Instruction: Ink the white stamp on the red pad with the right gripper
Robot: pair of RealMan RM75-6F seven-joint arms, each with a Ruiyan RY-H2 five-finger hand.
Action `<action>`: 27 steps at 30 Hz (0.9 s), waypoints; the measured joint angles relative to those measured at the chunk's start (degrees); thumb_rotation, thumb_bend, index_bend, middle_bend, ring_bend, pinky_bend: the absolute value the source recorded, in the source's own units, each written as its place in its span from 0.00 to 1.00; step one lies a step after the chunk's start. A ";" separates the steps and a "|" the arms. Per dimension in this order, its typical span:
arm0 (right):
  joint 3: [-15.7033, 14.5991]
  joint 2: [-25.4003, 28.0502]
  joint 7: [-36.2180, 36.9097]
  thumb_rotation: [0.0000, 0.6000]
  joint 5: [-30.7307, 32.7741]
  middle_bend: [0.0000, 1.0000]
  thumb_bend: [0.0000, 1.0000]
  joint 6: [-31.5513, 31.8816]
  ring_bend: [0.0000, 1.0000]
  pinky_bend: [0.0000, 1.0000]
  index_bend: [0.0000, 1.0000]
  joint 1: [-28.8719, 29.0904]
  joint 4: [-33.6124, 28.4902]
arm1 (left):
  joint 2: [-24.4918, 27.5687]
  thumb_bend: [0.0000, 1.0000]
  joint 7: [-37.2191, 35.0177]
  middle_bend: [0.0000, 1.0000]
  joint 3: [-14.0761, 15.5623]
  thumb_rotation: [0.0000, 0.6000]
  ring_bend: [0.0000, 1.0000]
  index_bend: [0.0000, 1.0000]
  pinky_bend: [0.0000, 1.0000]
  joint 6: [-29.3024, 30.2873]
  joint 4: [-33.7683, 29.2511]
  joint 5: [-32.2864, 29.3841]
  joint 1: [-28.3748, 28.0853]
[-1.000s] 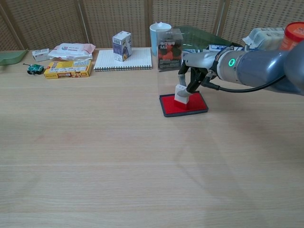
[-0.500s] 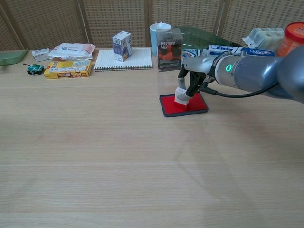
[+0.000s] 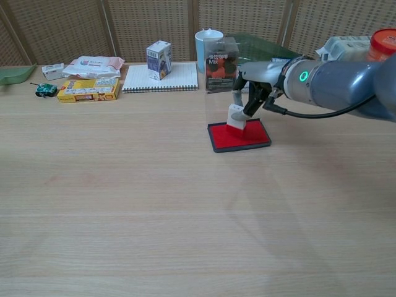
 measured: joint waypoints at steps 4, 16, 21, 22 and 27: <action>0.33 2.75 0.04 0.83 -0.34 1.00 0.44 1.42 1.00 1.00 0.70 -0.73 -3.62 | 0.00 0.16 0.02 0.69 -0.02 0.08 0.60 0.58 0.62 0.30 -0.28 0.51 -0.08; -3.46 13.51 2.88 0.83 -3.56 1.00 0.44 5.30 1.00 1.00 0.70 -8.07 -17.33 | 0.07 0.16 0.94 0.69 0.25 0.09 0.60 0.58 0.62 0.64 -1.96 1.80 -0.30; -5.90 13.73 4.34 0.83 -5.71 1.00 0.44 5.88 1.00 1.00 0.70 -10.70 -16.96 | 0.09 0.16 1.53 0.69 0.36 0.08 0.60 0.58 0.62 0.57 -2.70 2.29 -0.55; -6.17 13.52 4.50 0.83 -5.95 1.00 0.44 5.88 1.00 1.00 0.70 -10.94 -16.56 | 0.17 0.16 1.69 0.69 0.38 0.08 0.60 0.58 0.62 0.60 -2.89 2.41 -0.58; -7.37 11.53 4.93 0.83 -7.18 1.00 0.44 5.70 1.00 1.00 0.70 -11.98 -13.31 | 0.64 0.16 2.21 0.69 0.55 0.09 0.60 0.58 0.62 0.76 -3.58 2.56 -0.46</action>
